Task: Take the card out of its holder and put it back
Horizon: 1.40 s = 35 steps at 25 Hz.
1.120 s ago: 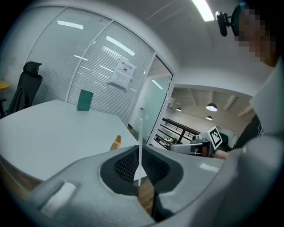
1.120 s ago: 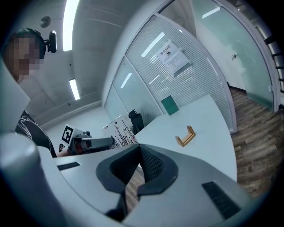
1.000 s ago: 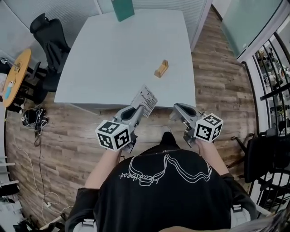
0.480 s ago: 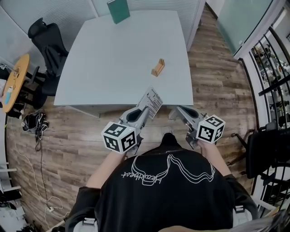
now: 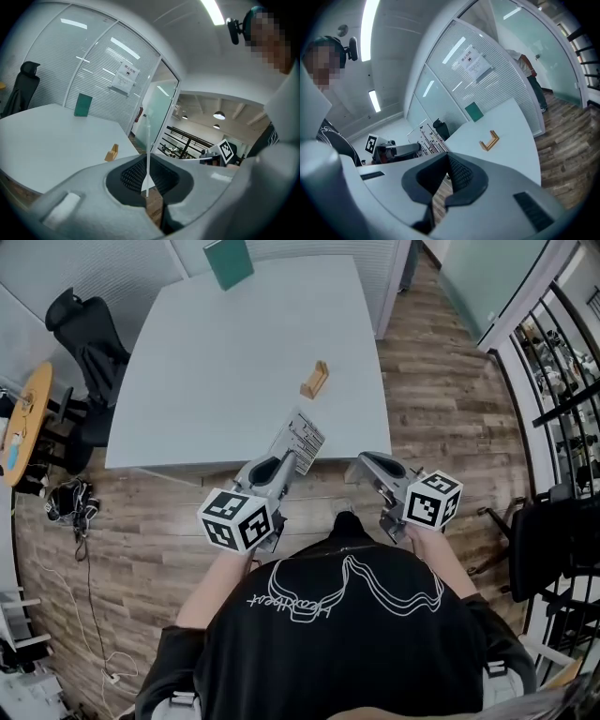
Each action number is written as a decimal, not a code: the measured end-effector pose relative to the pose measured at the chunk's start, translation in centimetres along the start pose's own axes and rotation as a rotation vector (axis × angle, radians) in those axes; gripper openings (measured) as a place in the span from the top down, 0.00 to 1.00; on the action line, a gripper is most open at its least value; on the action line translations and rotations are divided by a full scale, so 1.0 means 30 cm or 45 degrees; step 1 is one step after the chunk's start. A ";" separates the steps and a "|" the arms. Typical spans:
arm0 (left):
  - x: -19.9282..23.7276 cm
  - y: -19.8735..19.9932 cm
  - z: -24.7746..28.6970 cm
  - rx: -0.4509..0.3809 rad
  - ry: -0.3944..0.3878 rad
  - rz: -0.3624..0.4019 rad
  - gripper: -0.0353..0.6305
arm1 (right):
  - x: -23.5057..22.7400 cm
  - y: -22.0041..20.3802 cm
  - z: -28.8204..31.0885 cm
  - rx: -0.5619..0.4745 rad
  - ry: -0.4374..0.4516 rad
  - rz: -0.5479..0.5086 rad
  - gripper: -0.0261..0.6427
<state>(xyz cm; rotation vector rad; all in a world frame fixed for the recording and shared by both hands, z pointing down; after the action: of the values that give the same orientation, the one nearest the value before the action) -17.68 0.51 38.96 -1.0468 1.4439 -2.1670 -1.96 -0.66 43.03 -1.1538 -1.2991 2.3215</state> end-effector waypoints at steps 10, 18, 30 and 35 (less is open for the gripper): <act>0.121 0.120 0.155 -0.024 0.030 0.010 0.91 | -0.158 0.095 0.061 0.032 -0.043 0.002 0.95; 0.252 0.196 0.313 -0.003 0.083 0.056 0.91 | -0.302 0.194 0.146 0.048 -0.049 0.014 0.95; 0.469 0.218 0.503 0.054 0.146 0.068 0.91 | -0.460 0.261 0.263 0.089 -0.057 0.042 0.95; 0.553 0.203 0.571 0.077 0.167 0.068 0.91 | -0.516 0.261 0.302 0.122 -0.063 0.056 0.95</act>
<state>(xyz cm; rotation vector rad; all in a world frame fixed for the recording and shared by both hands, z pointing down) -17.09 -23.65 43.67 -0.8496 1.4350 -2.2628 2.84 -19.12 47.45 -1.1117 -1.1758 2.4296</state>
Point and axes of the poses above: the fingertips, and each gripper's own axes: z forward along the fingers, x to its left, y out of its top, the point moved 2 cm from there along -z, backward along the fingers, and after that the axes turned 10 degrees about -y, right-handed, at the moved point
